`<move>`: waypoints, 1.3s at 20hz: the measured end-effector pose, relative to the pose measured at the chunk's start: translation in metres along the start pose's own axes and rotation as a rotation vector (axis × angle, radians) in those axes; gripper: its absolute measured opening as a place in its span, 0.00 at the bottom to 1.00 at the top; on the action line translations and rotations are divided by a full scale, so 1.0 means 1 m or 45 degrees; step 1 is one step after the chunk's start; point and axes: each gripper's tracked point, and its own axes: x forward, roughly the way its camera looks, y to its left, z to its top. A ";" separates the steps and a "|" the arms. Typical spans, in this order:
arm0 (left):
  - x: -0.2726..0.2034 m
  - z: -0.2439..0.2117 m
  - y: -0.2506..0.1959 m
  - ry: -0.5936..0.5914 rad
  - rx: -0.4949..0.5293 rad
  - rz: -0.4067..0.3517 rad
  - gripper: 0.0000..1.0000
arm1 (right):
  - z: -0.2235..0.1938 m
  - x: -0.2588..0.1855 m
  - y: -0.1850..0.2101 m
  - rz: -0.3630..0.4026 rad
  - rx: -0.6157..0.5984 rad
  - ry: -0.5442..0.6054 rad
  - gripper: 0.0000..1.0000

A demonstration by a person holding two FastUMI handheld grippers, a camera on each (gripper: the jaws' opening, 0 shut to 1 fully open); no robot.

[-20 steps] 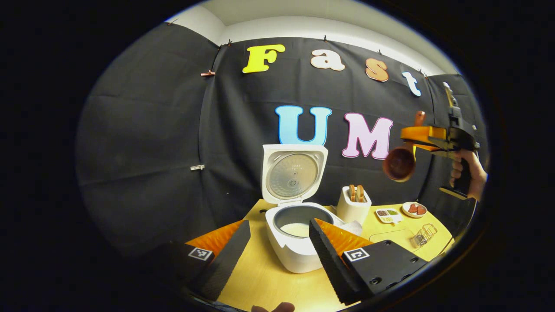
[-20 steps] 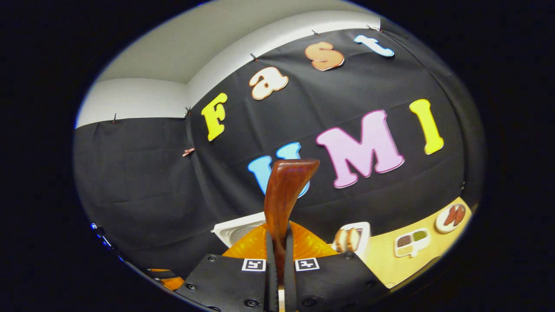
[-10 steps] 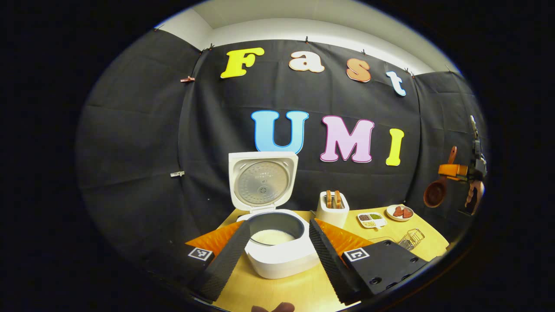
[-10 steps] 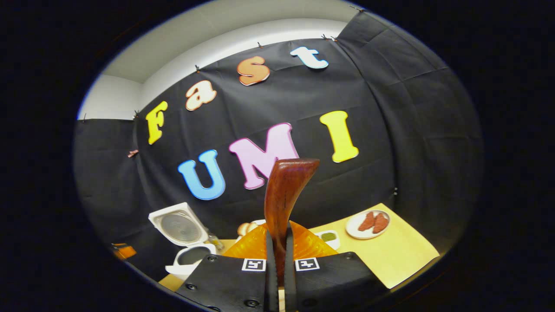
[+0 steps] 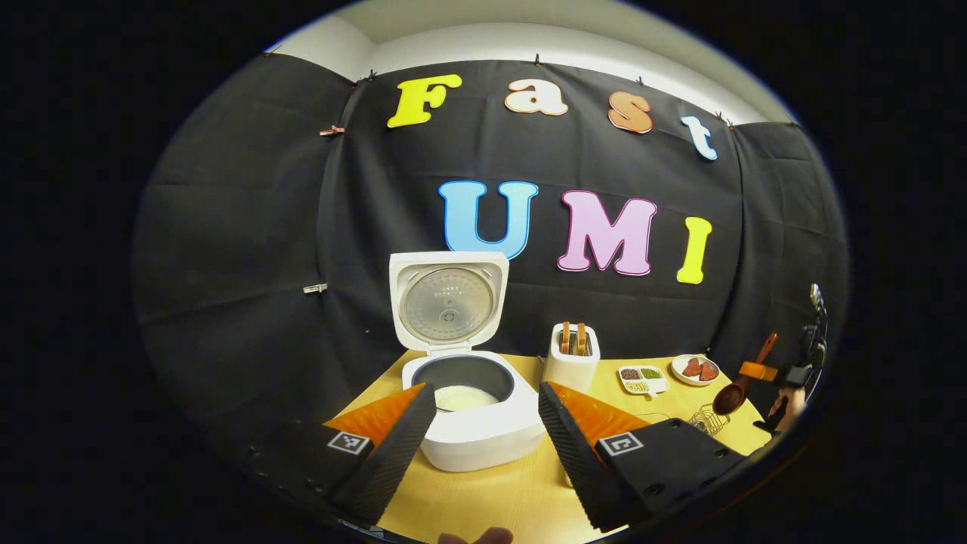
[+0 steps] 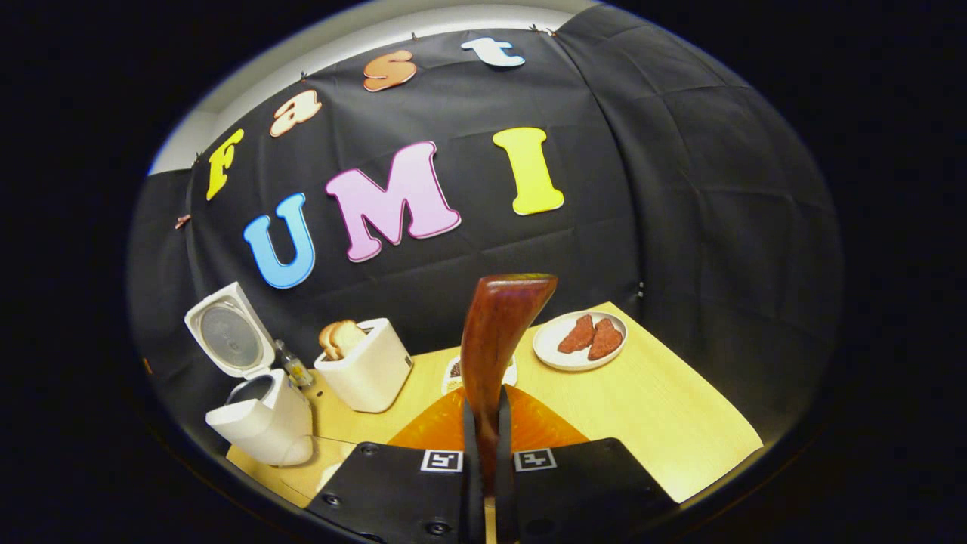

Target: Close the left gripper, press the button to open the rice cooker; take a wooden spoon from the chopstick holder with the right hand, scoop a spoonful of rice and pour it into the rice cooker, then put the wooden spoon back into the chopstick holder.

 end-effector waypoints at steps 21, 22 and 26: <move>-0.023 0.018 -0.005 -0.032 0.035 0.038 0.94 | -0.067 0.006 -0.052 -0.145 0.210 0.206 0.71; -0.023 0.025 -0.005 -0.050 0.036 0.028 0.94 | -0.066 0.000 -0.055 -0.160 0.202 0.209 0.93; -0.012 0.069 -0.002 -0.172 0.019 0.005 0.94 | -0.065 -0.038 -0.061 -0.244 0.113 0.226 0.98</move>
